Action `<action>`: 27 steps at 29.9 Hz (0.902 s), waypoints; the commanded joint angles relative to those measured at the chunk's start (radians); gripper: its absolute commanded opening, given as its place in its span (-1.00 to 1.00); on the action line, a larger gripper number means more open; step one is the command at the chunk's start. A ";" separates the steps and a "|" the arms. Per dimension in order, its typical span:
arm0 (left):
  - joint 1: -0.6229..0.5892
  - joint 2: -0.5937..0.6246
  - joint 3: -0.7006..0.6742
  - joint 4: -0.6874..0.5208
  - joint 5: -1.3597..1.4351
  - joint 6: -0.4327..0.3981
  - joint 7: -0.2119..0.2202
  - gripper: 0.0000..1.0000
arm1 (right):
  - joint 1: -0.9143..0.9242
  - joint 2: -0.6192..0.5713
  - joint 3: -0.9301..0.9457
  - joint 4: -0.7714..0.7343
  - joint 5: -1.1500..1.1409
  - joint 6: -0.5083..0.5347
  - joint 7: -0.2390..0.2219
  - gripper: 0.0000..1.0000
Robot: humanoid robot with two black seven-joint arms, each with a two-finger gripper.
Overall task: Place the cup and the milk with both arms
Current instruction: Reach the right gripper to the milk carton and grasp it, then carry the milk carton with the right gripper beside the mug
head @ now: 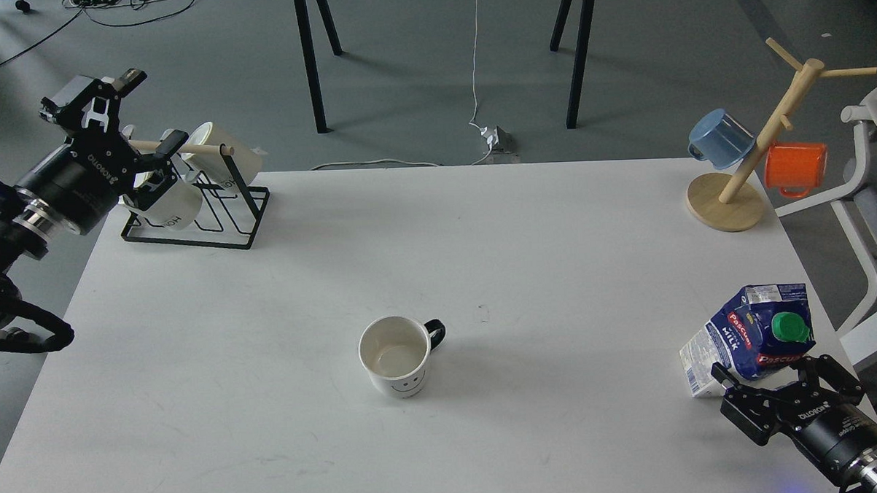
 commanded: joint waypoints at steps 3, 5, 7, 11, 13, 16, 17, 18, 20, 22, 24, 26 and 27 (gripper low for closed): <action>0.000 0.000 0.000 0.003 0.000 0.000 0.000 0.85 | 0.001 0.016 0.004 -0.001 0.000 0.000 0.003 0.85; 0.000 -0.002 0.000 0.015 0.000 0.000 0.000 0.85 | -0.001 0.019 0.007 -0.001 0.000 0.000 0.004 0.74; 0.003 -0.003 0.000 0.022 0.000 0.000 0.000 0.85 | -0.002 0.025 0.010 0.000 0.000 0.000 0.005 0.57; 0.006 -0.005 0.000 0.022 0.000 0.000 0.000 0.85 | -0.004 0.028 0.010 0.000 0.000 0.000 0.006 -0.02; 0.006 -0.006 0.000 0.023 0.000 0.000 0.000 0.85 | -0.004 0.028 0.011 0.000 0.000 0.000 0.006 -0.09; 0.008 -0.011 0.000 0.031 0.000 0.000 0.000 0.85 | -0.004 0.028 0.013 0.000 -0.002 0.000 0.006 -0.20; 0.008 -0.012 0.002 0.037 0.000 0.000 0.000 0.85 | -0.004 0.028 0.013 0.000 -0.002 0.000 0.006 -0.20; 0.008 -0.012 0.002 0.040 0.000 0.000 0.000 0.85 | -0.002 0.028 0.013 0.003 -0.002 0.000 0.006 -0.20; 0.008 -0.012 0.003 0.041 0.000 0.000 0.000 0.85 | -0.002 0.028 0.013 0.006 -0.002 0.000 0.006 -0.20; 0.011 -0.012 0.003 0.043 0.000 0.000 0.000 0.86 | -0.002 0.031 0.019 0.015 -0.002 0.000 0.006 -0.20; 0.018 -0.012 0.002 0.043 0.000 0.000 0.000 0.86 | 0.001 0.037 0.028 0.026 -0.005 0.000 0.006 -0.20; 0.018 -0.012 0.002 0.043 0.000 0.000 0.000 0.86 | 0.025 0.037 0.024 0.031 -0.008 0.000 0.004 -0.20; 0.018 -0.012 0.002 0.043 0.000 0.000 0.000 0.86 | 0.045 0.037 0.018 0.031 -0.012 0.000 0.004 -0.20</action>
